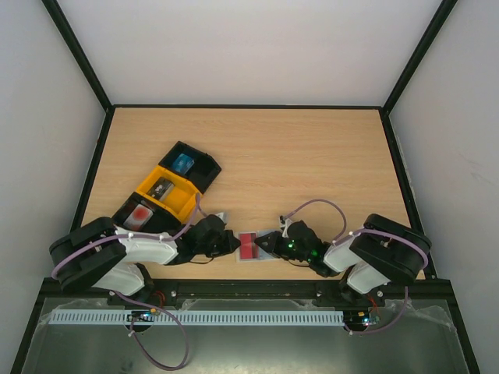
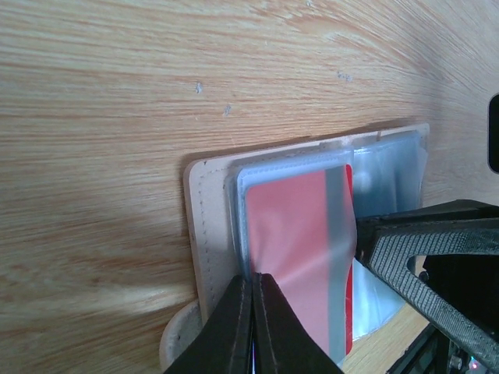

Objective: Take the credit cards out of the card holder

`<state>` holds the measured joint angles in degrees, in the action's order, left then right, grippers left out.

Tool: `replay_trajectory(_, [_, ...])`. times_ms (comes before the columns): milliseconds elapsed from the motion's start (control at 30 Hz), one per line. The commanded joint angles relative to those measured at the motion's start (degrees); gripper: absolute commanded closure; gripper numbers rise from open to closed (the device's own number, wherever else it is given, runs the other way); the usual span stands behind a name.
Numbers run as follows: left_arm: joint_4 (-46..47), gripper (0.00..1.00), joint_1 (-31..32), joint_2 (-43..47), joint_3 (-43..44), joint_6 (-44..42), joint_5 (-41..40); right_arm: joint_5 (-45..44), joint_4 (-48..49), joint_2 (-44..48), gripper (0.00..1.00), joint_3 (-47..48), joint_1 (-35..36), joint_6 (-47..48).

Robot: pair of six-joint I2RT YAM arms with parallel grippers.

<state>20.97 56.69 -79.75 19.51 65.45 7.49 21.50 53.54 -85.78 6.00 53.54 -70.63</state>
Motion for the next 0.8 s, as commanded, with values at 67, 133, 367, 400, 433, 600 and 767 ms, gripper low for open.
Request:
replay_trajectory(67, [-0.06, 0.97, 1.04, -1.06, -1.92, 1.21, 1.74, -1.4, -5.31, 1.29, 0.87, 1.74, -0.02, 2.64])
replay_trajectory(133, [-0.31, 0.97, 0.95, -0.8, -1.8, 1.18, 1.6, -1.36, -6.02, 1.21, 0.87, 1.8, -0.04, 3.25])
replay_trajectory(367, [2.73, 0.97, 0.88, -1.95, -3.09, 3.42, 2.34, -1.03, -9.42, 1.58, 0.87, 2.03, 0.12, 5.18])
replay_trajectory(400, [6.25, 0.97, 0.88, -2.03, -4.1, 4.51, 3.09, -0.18, -9.46, 1.58, 0.87, 2.33, 0.16, 5.5])
replay_trajectory(433, [8.93, 0.97, 0.88, -2.26, -5.12, 5.92, 4.0, 1.14, -9.27, 1.51, 0.86, 2.57, 0.16, 5.65])
replay_trajectory(600, [10.2, 0.97, 0.97, -2.83, -6.02, 6.45, 4.37, 2.81, -3.86, -0.42, 0.85, 1.5, 0.25, 3.59])
replay_trajectory(767, [9.47, 0.97, 0.97, -2.3, -5.81, 6.38, 3.29, 3.61, -0.08, -1.87, 0.87, 1.33, 0.25, 2.91])
